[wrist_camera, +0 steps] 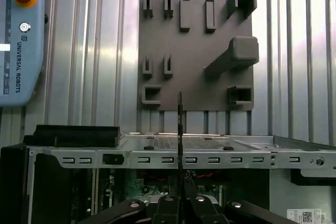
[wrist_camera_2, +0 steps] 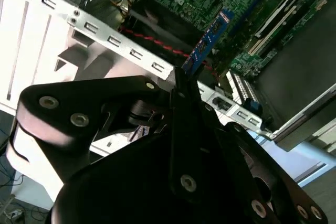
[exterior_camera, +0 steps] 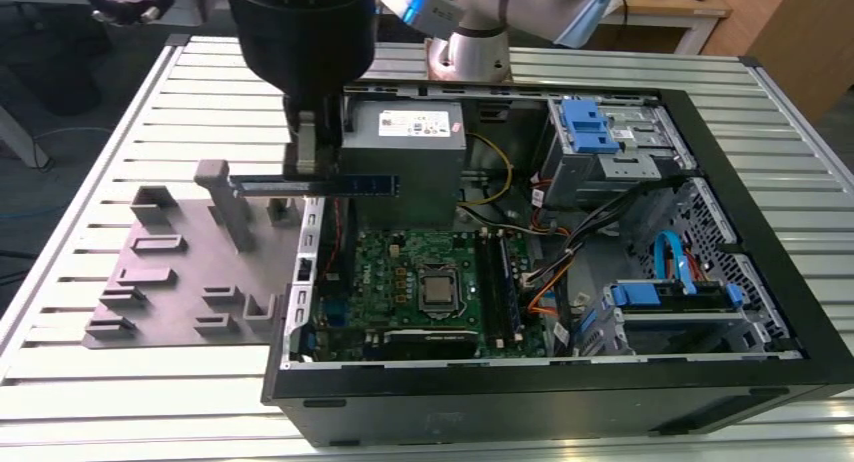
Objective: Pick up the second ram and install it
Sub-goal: 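Pick up the second ram and move it above second insertion slot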
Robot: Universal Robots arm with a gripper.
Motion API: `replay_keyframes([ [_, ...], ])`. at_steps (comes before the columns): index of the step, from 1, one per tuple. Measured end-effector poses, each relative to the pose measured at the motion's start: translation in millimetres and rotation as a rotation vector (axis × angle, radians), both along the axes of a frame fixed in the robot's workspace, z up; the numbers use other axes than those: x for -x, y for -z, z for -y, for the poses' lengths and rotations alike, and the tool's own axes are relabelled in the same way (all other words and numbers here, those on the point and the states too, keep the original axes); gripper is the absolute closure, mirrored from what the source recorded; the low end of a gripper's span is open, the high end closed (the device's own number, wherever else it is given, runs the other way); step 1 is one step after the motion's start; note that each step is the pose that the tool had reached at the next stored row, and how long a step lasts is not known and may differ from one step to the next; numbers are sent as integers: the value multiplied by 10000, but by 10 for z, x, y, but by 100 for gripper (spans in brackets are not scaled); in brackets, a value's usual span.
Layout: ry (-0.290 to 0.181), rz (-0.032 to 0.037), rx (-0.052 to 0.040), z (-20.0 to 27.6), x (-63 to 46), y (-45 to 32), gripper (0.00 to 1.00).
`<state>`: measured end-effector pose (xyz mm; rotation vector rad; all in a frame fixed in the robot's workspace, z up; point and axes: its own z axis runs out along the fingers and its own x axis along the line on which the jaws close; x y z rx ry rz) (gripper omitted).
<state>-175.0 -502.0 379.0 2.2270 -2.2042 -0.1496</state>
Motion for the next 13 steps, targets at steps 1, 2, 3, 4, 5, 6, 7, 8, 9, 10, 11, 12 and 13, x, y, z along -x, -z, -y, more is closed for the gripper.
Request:
replay_keyframes([
  [1, 0, -1, 0, 0, -29, 0, 89],
  [2, 0, -2, 0, 0, -61, 0, 89],
  [3, -1, -4, 1, 0, -89, 0, 89],
  [4, -1, -6, 0, 0, -116, 0, 89],
  [5, -1, -7, 0, 0, -144, 0, 89],
  [6, 0, -11, 0, 0, -175, 1, 89],
  [7, 0, -15, 0, 0, -206, 2, 89],
  [8, 0, -21, 0, 0, -243, 5, 89],
  [9, -1, -29, 1, 0, -286, 8, 89],
  [10, 0, -35, 0, 0, -324, 12, 89],
  [11, 0, -42, 0, 0, -364, 18, 89],
  [12, -1, -48, 0, 0, -402, 27, 89],
  [13, 0, -54, 0, 0, -444, 38, 89],
])
